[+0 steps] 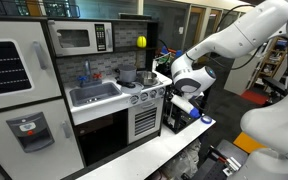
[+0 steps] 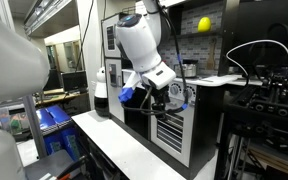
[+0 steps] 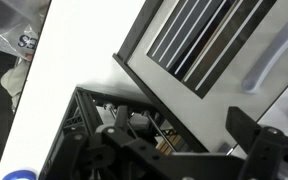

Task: Remove the lid from the sink and put it on the stove

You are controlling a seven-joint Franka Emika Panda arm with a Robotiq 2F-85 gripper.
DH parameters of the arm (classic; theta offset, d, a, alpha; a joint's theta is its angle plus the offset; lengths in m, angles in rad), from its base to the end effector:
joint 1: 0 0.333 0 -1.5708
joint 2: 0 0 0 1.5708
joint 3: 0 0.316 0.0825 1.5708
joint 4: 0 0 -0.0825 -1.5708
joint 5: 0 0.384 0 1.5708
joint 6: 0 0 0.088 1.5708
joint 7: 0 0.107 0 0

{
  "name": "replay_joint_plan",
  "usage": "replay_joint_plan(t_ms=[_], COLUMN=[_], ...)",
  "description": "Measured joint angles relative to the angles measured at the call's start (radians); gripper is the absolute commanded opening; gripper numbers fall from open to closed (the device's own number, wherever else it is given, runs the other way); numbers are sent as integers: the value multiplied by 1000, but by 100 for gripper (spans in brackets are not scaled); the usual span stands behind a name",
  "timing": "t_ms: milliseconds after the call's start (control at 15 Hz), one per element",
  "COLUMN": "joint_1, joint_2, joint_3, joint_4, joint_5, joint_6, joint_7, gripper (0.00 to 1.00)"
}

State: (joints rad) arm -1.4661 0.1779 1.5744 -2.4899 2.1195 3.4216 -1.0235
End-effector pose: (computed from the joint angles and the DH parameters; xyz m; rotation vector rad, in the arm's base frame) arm 0.3887 -0.0474 0.2788 -2.4119 1.4981 -0.6335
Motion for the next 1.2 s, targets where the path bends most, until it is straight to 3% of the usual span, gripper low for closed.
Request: replay_joint_plan(t_ms=[200,600,1200], joint_1=[-4,1,-3], joint_2=[100,83,-11], joint_3=[29,21,25], joint_4=[-5,-60,-52], joint_5=[44,254,303], joint_6=[45,44,37], joint_7=[-162,-466,-474], gripper=[100,100,100])
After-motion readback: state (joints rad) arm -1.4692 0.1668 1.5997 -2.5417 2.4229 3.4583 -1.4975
